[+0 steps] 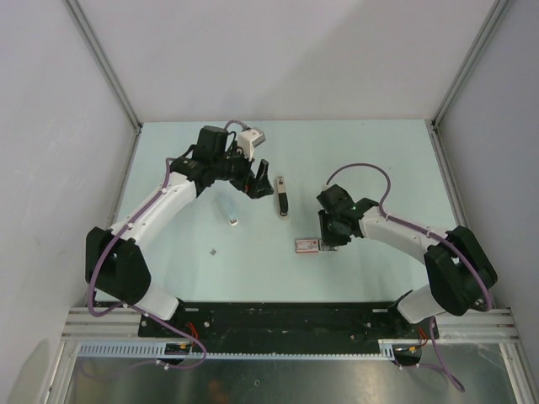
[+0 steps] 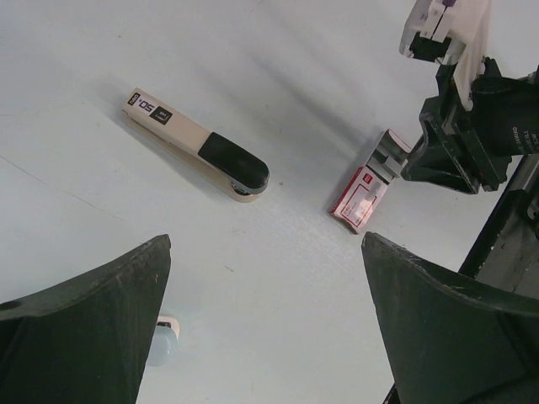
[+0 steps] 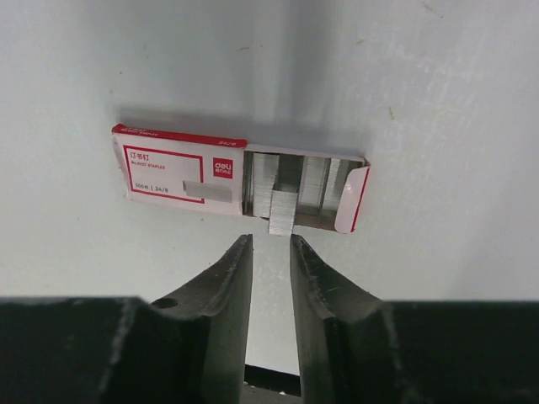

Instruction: Unload the staples from the stapler

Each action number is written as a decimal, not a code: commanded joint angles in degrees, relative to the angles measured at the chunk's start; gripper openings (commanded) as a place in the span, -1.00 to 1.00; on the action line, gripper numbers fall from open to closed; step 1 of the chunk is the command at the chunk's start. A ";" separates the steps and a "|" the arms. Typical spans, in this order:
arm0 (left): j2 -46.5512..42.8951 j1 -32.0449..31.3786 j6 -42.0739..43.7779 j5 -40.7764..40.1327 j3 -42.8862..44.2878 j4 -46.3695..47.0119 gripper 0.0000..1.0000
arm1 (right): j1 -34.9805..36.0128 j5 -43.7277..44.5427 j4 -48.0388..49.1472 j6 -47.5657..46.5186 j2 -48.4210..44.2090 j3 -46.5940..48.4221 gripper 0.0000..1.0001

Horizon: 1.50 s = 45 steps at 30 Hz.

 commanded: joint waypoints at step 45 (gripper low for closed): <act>-2.26 -0.31 4.57 -0.44 -0.41 0.04 0.99 | 1.52 3.96 2.04 -0.47 2.85 1.22 -0.63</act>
